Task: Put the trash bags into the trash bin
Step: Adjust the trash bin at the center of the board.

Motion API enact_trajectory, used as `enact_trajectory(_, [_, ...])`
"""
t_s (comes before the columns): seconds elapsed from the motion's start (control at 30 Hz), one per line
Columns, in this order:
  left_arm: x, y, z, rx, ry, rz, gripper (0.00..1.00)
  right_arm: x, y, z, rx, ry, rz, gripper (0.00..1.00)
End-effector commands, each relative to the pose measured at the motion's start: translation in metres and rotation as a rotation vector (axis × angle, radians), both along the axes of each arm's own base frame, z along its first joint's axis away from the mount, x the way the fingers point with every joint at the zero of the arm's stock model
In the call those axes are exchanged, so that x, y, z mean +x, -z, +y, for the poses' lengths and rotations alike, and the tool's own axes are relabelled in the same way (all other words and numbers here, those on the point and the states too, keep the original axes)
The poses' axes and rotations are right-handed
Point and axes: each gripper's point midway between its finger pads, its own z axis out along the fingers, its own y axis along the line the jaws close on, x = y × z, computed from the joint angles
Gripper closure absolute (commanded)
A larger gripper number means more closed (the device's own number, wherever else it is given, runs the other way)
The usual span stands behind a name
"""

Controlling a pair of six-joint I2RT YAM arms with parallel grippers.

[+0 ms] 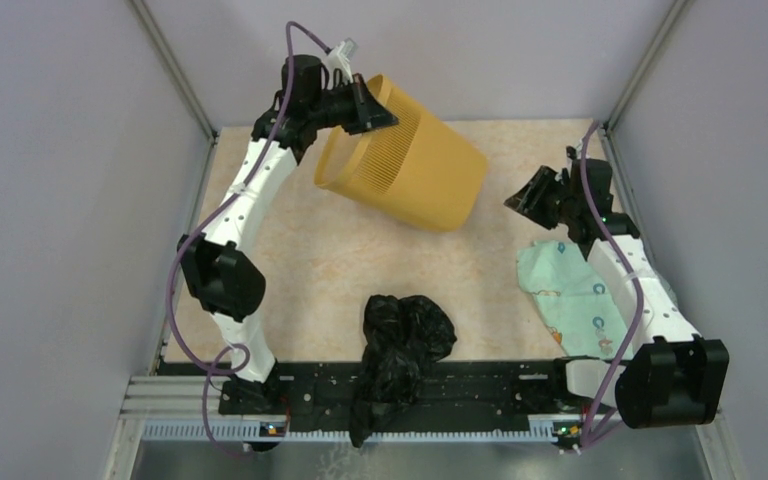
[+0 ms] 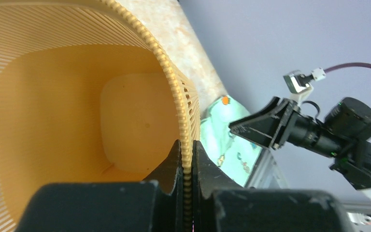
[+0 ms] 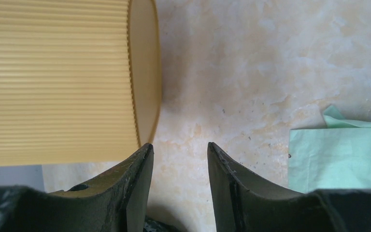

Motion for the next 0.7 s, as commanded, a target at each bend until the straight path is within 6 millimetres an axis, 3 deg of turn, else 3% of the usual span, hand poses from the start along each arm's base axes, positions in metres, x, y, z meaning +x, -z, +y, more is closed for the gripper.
enact_trajectory(0.0, [0.004,-0.030,0.020,0.153,-0.062,-0.152,1.00,0.002,-0.029,0.016,-0.034,-0.047,-0.071,0.54])
enact_trajectory(0.27, [0.011,-0.036,0.031,0.262,-0.132,-0.195,1.00,-0.002,-0.024,0.032,-0.037,-0.081,-0.054,0.54])
enact_trajectory(0.4, [0.013,-0.031,0.024,0.324,-0.139,-0.213,1.00,-0.006,-0.022,0.037,-0.046,-0.093,-0.049,0.54])
enact_trajectory(0.67, [0.023,-0.003,-0.002,0.454,-0.162,-0.230,1.00,-0.012,-0.021,0.048,-0.058,-0.119,-0.041,0.53])
